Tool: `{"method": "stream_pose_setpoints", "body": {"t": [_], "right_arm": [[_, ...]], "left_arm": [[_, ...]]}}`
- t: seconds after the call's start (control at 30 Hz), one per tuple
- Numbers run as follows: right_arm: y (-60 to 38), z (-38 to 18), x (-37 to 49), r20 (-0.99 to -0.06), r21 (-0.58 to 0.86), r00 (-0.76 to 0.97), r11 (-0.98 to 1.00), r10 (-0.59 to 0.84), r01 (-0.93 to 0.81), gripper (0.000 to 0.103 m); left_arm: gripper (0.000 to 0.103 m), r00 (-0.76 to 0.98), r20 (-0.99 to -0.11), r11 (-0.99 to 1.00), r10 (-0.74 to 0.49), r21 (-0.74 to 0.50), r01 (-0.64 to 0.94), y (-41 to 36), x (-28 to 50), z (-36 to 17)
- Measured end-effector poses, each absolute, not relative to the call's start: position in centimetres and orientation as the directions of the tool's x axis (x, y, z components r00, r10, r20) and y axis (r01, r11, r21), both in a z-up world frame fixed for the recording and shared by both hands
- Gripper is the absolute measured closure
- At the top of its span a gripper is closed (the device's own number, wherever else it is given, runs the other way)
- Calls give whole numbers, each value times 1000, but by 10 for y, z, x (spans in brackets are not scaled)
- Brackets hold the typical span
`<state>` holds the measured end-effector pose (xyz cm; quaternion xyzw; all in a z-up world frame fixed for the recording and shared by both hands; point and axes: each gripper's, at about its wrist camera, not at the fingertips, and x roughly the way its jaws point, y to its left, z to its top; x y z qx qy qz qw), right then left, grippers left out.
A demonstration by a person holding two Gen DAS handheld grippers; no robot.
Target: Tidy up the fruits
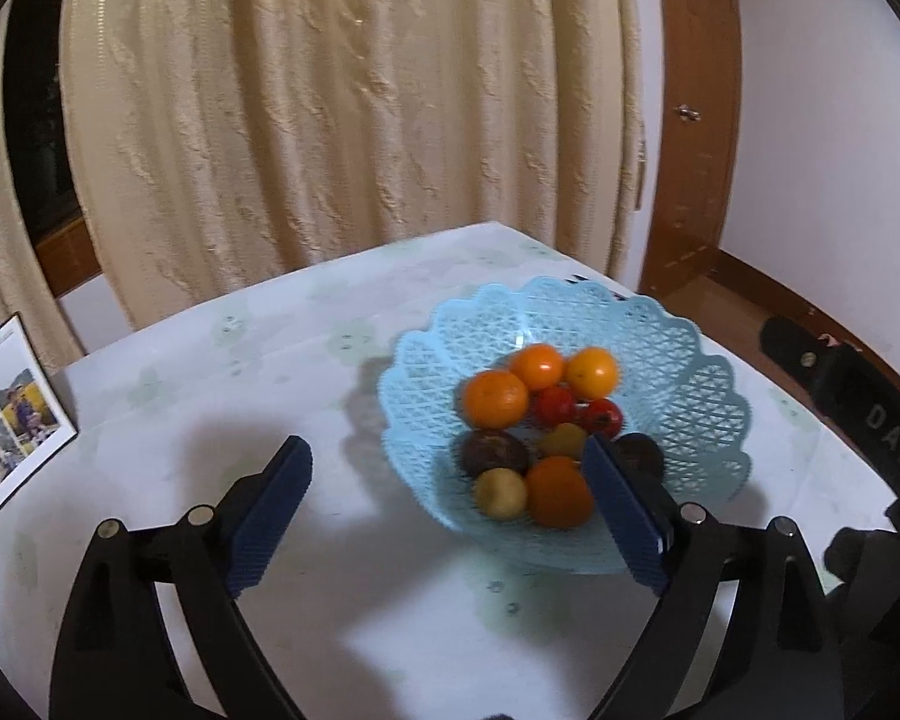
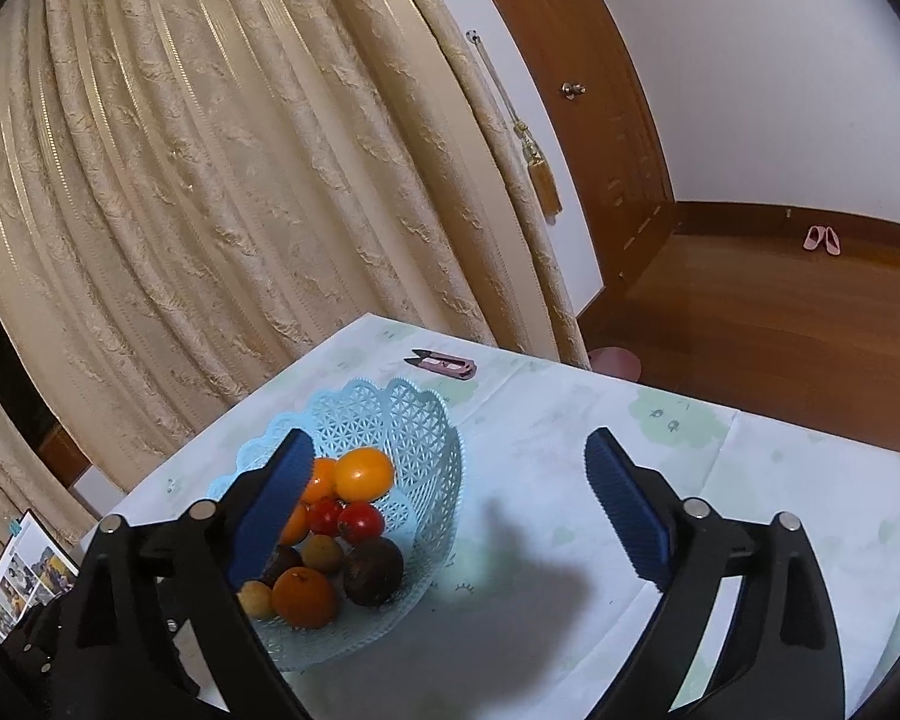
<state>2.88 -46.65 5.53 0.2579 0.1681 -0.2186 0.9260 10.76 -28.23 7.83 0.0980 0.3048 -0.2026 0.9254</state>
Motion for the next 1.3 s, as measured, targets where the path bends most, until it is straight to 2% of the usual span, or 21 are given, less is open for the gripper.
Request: {"method": "stream_pose_setpoints", "body": {"t": [0.17, 0.37, 0.57, 1.3], "right_arm": [[-459, 55, 35, -435, 358, 843, 799, -316, 484, 3], [-444, 54, 43, -434, 297, 852, 846, -293, 442, 3], [-430, 55, 46, -419, 194, 840, 871, -343, 452, 3], [-425, 49, 52, -445, 104, 799, 863, -404, 494, 3]], "left_arm": [[10, 768, -581, 915, -269, 95, 392, -273, 108, 81], [7, 811, -543, 931, -217, 135, 339, -261, 111, 86], [5, 820, -540, 938, -191, 144, 314, -253, 115, 90], [5, 827, -538, 931, -164, 192, 310, -259, 113, 86]]}}
